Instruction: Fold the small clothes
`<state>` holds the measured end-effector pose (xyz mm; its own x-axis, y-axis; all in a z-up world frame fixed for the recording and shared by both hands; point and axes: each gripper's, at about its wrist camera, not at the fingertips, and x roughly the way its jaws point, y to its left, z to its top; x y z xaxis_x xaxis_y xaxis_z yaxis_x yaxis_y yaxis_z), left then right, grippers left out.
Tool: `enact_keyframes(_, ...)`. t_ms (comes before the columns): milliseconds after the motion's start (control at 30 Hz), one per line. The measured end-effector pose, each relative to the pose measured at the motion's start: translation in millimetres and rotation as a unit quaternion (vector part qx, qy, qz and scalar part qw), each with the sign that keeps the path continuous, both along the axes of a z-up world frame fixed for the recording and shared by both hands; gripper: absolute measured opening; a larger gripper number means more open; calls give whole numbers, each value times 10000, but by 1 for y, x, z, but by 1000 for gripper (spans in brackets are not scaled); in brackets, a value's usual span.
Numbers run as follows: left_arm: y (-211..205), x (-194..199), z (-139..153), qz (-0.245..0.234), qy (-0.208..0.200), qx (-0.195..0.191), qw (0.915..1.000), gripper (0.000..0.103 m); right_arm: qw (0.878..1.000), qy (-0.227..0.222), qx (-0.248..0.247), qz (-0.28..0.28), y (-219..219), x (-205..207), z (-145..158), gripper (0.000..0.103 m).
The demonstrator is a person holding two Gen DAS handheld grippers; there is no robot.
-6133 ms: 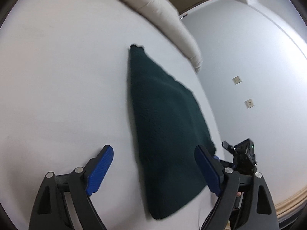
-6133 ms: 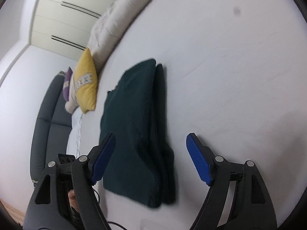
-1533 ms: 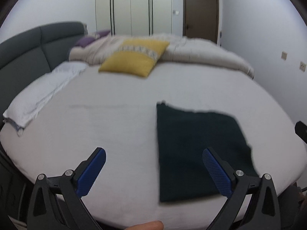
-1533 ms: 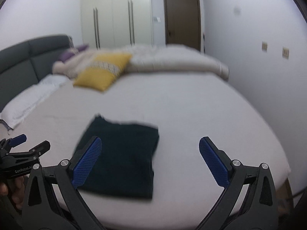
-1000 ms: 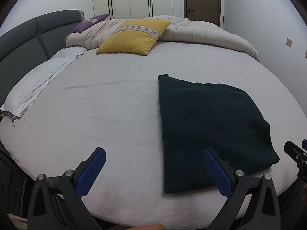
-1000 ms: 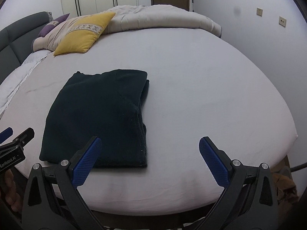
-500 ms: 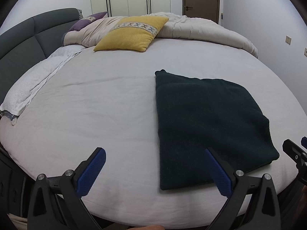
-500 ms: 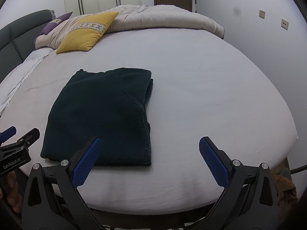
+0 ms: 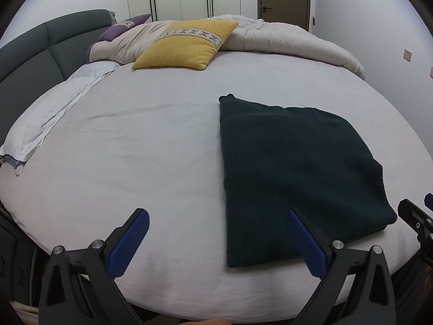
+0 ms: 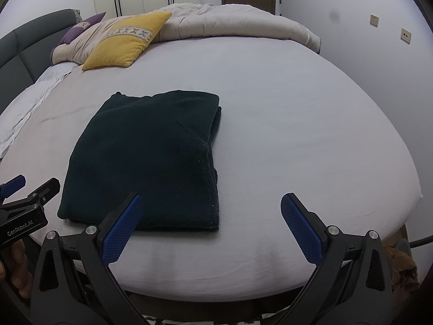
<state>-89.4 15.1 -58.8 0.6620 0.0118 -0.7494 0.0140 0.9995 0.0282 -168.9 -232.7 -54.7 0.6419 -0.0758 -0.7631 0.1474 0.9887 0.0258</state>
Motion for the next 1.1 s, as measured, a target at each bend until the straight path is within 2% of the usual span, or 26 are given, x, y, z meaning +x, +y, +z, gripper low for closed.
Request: enact_keyframes(1100, 1, 1, -2, 4, 24, -29, 10000, 103, 10000, 23, -10, 47, 2, 2, 0, 103)
